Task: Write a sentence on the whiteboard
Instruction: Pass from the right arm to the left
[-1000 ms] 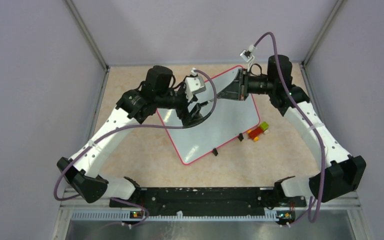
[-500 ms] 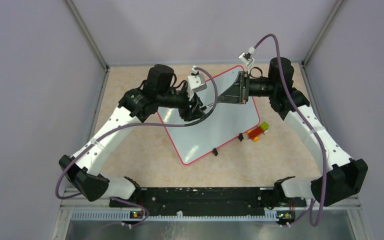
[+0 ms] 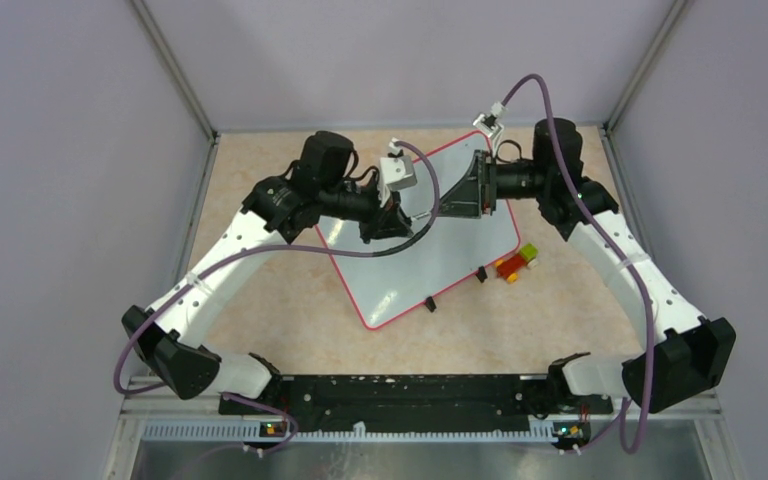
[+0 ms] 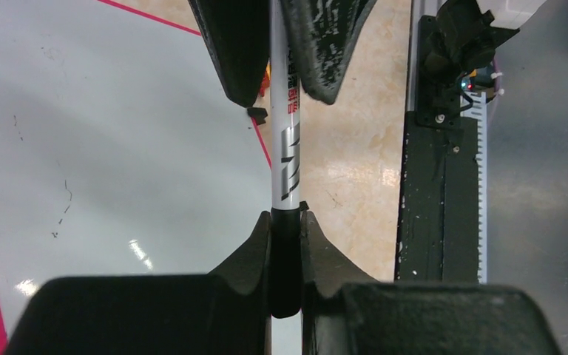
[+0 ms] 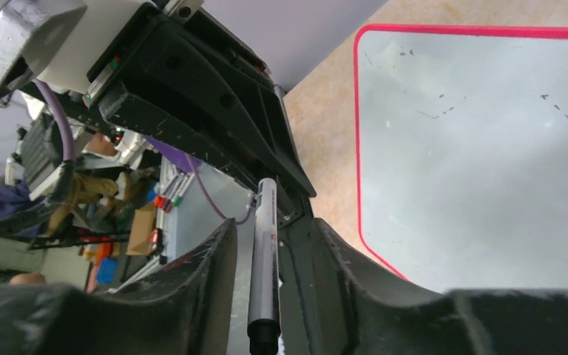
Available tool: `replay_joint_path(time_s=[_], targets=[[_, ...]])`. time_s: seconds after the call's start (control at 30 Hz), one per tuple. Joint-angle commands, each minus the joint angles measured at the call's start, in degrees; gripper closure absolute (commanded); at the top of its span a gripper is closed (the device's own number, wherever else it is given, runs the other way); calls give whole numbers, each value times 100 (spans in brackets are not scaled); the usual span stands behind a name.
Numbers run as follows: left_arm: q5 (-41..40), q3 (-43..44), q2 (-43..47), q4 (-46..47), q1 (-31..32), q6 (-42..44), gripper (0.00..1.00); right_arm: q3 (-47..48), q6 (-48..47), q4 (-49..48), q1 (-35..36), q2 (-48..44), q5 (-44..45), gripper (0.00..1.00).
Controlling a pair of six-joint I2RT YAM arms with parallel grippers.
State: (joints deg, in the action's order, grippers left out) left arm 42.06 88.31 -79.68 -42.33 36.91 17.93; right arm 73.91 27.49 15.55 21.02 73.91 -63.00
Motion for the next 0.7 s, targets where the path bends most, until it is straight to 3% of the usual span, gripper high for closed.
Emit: replay_joint_path(time_s=[0.0, 0.2, 0.43, 0.67], targets=[[-169, 228, 37, -367, 18, 701, 100, 124, -326, 528, 65, -122, 110, 53], [-247, 275, -90, -598, 39, 865, 100, 133, -528, 559, 133, -88, -247, 48], [-262, 229, -99, -471, 62, 711, 100, 417, -1017, 1341, 491, 247, 151, 60], [-108, 215, -98, -505, 105, 703, 100, 484, -909, 1185, 624, 311, 206, 60]])
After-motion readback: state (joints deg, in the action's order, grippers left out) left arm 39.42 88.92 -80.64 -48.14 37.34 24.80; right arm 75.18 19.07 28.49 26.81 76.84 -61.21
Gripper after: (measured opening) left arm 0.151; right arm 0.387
